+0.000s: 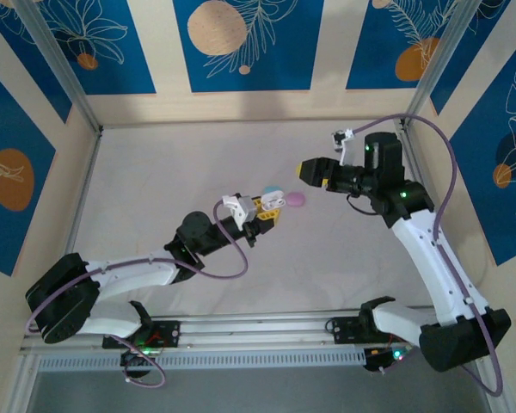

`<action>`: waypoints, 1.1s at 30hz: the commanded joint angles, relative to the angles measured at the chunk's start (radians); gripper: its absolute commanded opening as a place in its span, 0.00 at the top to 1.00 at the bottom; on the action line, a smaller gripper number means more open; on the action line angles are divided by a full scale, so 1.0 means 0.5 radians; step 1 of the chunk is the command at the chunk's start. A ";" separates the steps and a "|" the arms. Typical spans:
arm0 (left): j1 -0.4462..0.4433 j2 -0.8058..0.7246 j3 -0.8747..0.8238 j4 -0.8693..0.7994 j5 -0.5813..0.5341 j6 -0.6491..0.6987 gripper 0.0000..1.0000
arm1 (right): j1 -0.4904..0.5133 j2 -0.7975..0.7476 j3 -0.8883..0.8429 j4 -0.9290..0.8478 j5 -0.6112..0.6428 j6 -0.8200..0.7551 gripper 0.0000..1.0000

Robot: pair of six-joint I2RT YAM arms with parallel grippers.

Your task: Insert wireless bluetooth earbuds into charging case

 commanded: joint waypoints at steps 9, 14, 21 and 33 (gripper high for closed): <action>-0.019 -0.006 0.096 -0.063 0.123 0.040 0.89 | 0.069 0.429 0.351 -0.344 -0.361 0.015 0.35; -0.019 -0.026 0.095 -0.095 0.103 0.054 0.89 | 0.144 0.527 0.442 -0.430 -0.376 -0.076 0.35; -0.019 -0.015 0.090 -0.053 0.060 0.045 0.88 | 0.208 0.570 0.480 -0.576 -0.395 -0.221 0.36; -0.019 -0.001 0.059 0.037 -0.063 0.026 0.88 | 0.239 0.476 0.370 -0.765 -0.437 -0.433 0.43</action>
